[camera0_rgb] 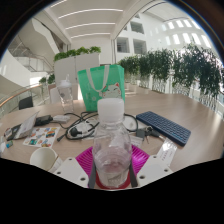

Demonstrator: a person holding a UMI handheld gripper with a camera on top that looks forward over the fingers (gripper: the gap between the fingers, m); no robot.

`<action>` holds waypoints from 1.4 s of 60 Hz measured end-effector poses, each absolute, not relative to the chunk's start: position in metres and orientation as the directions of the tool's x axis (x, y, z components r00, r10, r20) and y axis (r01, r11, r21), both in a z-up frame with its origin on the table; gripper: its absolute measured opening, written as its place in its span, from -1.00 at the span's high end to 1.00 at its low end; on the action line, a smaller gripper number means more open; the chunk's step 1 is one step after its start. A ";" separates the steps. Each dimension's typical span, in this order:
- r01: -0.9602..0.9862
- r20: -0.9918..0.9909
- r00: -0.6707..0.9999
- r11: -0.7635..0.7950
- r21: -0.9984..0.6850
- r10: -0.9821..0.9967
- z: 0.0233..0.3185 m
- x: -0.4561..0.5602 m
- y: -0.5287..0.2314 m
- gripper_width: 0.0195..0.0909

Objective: Pour water

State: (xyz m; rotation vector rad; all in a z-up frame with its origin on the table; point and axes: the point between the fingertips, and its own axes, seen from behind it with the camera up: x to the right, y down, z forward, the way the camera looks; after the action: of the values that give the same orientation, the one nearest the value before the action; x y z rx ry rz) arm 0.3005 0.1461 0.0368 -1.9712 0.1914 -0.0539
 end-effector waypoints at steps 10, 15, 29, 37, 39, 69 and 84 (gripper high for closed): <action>-0.094 -0.040 0.987 -0.363 -0.927 -0.152 0.040 0.300 0.156 0.17; -0.120 -0.064 0.984 -0.356 -0.927 -0.166 0.040 0.301 0.156 0.17; -0.136 -0.048 0.978 -0.441 -0.887 -0.204 0.032 0.302 0.134 -0.65; -0.139 -0.041 0.975 -0.457 -0.878 -0.218 0.040 0.295 0.098 -0.80; -0.146 -0.046 0.974 -0.458 -0.877 -0.222 0.046 0.290 0.082 -0.81; 0.022 0.075 0.993 -0.487 -0.873 -0.090 0.193 0.032 -0.181 -0.82; -0.003 -0.014 1.000 -0.490 -0.871 0.019 0.243 -0.106 -0.266 -0.79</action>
State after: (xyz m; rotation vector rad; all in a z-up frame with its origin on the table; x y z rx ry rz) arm -0.1061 -0.2658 0.2429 -2.0833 -0.0113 0.0258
